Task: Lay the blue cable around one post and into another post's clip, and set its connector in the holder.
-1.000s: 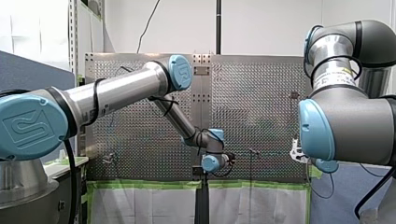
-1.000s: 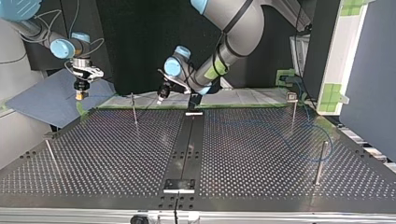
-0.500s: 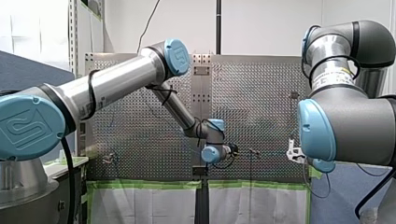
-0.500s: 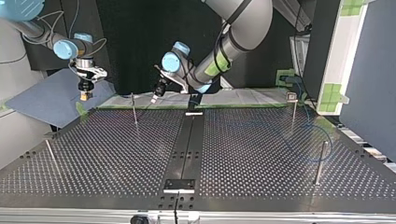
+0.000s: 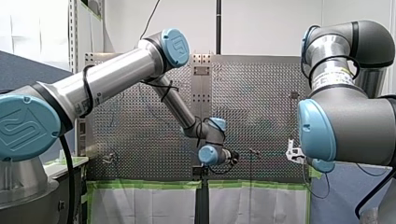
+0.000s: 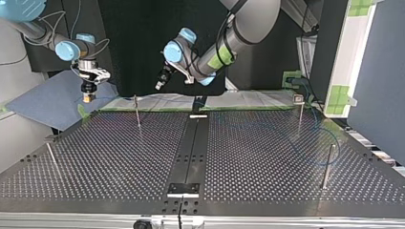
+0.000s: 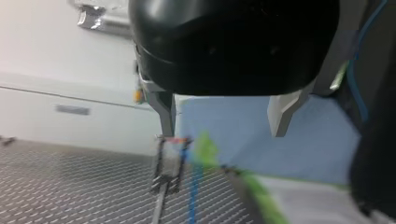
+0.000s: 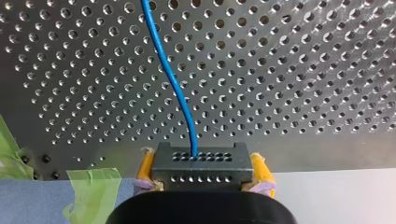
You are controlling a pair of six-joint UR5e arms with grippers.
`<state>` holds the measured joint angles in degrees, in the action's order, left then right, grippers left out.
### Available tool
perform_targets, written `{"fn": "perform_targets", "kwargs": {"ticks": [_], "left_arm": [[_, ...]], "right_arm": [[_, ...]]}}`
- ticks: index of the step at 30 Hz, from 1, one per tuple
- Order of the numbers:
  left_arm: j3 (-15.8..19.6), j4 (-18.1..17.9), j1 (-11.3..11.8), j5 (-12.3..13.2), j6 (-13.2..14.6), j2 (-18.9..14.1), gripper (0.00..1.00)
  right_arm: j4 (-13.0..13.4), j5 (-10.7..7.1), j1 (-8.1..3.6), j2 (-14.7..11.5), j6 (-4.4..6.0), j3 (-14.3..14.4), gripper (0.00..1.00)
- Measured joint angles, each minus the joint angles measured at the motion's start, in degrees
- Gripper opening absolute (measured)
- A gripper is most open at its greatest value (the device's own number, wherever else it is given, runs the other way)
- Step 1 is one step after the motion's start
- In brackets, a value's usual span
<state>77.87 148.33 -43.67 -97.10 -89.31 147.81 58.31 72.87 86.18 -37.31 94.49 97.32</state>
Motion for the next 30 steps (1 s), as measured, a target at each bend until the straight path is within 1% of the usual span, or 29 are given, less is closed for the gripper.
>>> {"fn": "perform_targets", "kwargs": {"ticks": [3, 6, 9, 12, 14, 17, 24, 27, 30], "left_arm": [[0.19, 1.04, -0.68, 0.73, 1.11, -0.19, 0.98], [-0.51, 1.40, -1.53, 1.65, 1.38, -0.52, 0.98], [-1.71, 2.12, -2.73, 1.67, 0.60, -0.68, 0.98], [-3.15, 3.10, -4.12, 1.07, -0.26, -0.71, 0.98], [-4.21, 3.28, -4.97, 0.81, -1.01, -0.71, 0.98], [-5.26, 3.01, -5.60, 0.63, -2.33, -0.71, 0.98], [-5.77, 1.77, -5.75, 0.10, -5.47, -0.72, 0.98], [-5.76, 1.65, -5.53, -1.09, -6.75, -0.71, 0.98], [-5.76, 1.65, -5.44, -2.31, -7.17, -0.70, 0.98]], "right_arm": [[0.01, 0.00, 0.00, 0.01, 0.23, -0.03, 0.00], [0.10, 0.00, 0.00, 0.05, 0.43, -0.04, 0.00], [0.13, 0.00, 0.00, 0.06, 0.59, -0.04, 0.00], [0.15, 0.00, -0.01, 0.07, 0.76, -0.05, 0.00], [0.14, 0.00, -0.04, 0.07, 0.83, -0.04, 0.00], [0.15, -0.03, -0.10, 0.14, 0.85, -0.04, 0.00], [0.16, -0.16, -0.16, 0.20, 0.95, -0.04, 0.00], [0.21, -0.22, -0.17, 0.23, 0.97, -0.04, 0.00], [0.23, -0.39, -0.17, 0.26, 1.00, -0.04, 0.00]]}}
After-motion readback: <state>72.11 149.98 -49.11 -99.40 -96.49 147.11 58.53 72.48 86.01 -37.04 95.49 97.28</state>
